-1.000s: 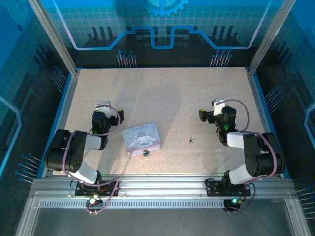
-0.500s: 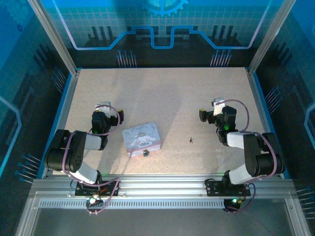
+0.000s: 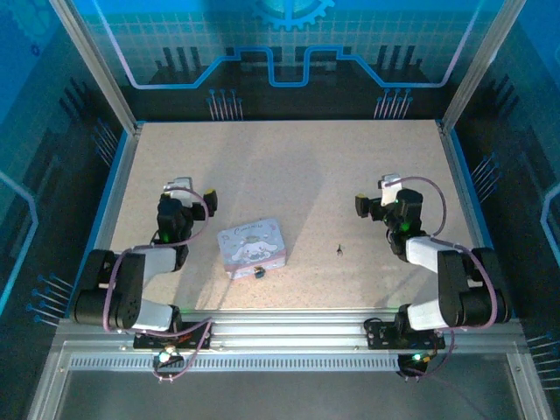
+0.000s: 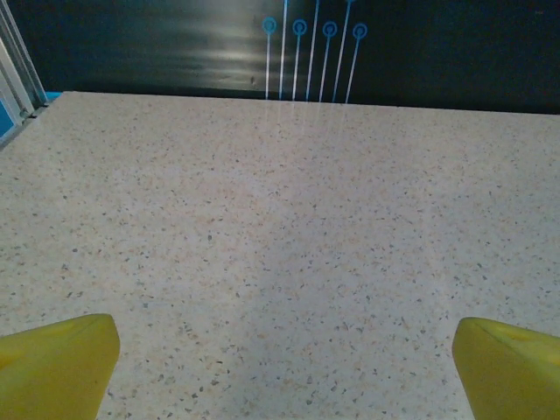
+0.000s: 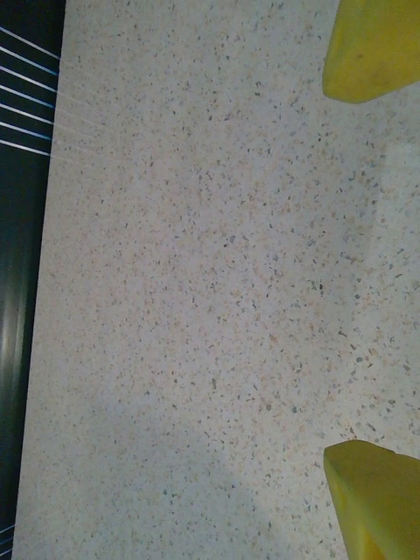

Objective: Unlock the padlock with the key

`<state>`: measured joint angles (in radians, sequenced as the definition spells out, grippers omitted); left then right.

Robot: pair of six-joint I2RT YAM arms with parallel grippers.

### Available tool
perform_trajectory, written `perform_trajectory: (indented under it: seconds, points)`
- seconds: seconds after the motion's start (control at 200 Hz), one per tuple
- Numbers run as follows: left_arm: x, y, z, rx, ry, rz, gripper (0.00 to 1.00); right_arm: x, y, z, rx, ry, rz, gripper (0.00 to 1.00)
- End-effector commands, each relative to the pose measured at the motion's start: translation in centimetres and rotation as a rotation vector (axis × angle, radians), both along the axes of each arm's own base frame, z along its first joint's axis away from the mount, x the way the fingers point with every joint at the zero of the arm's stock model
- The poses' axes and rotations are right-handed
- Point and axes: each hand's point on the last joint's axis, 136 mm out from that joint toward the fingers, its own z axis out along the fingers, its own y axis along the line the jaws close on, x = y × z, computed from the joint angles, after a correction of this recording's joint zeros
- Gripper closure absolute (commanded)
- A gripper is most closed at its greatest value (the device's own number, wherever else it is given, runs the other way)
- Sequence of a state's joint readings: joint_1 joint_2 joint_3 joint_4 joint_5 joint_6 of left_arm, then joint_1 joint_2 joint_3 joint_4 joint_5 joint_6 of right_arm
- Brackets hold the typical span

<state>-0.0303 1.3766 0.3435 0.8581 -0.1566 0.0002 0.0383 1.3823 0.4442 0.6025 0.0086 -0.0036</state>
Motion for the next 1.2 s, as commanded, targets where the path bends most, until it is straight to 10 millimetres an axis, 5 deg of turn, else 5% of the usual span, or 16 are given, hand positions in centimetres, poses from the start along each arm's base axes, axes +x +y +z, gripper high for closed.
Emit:
perform_trajectory:
  seconds: [0.0, 0.25, 0.495, 0.82, 1.191]
  points:
    - [-0.5, 0.2, 1.0, 0.006, 0.018, 0.021, 0.01, -0.4, -0.1, 1.1, 0.009, 0.011, -0.013, 0.00]
    - [-1.5, -0.1, 3.5, -0.172, 0.071, 0.061, 0.01, -2.3, 0.0, 2.4, 0.077, 0.168, -0.074, 0.00]
    - [-3.5, -1.2, 3.8, -0.386, 0.197, 0.086, 0.01, -5.5, 3.3, 3.0, 0.226, 0.337, -0.027, 0.00]
    - [-5.7, -7.4, 3.4, -0.577, 0.342, -0.072, 0.01, -11.0, 7.6, 2.2, 0.399, 0.495, 0.036, 0.02]
    - [-7.8, -13.8, 2.3, -0.709, 0.498, -0.212, 0.01, -14.1, 9.5, -1.0, 0.409, 0.679, 0.054, 0.16]
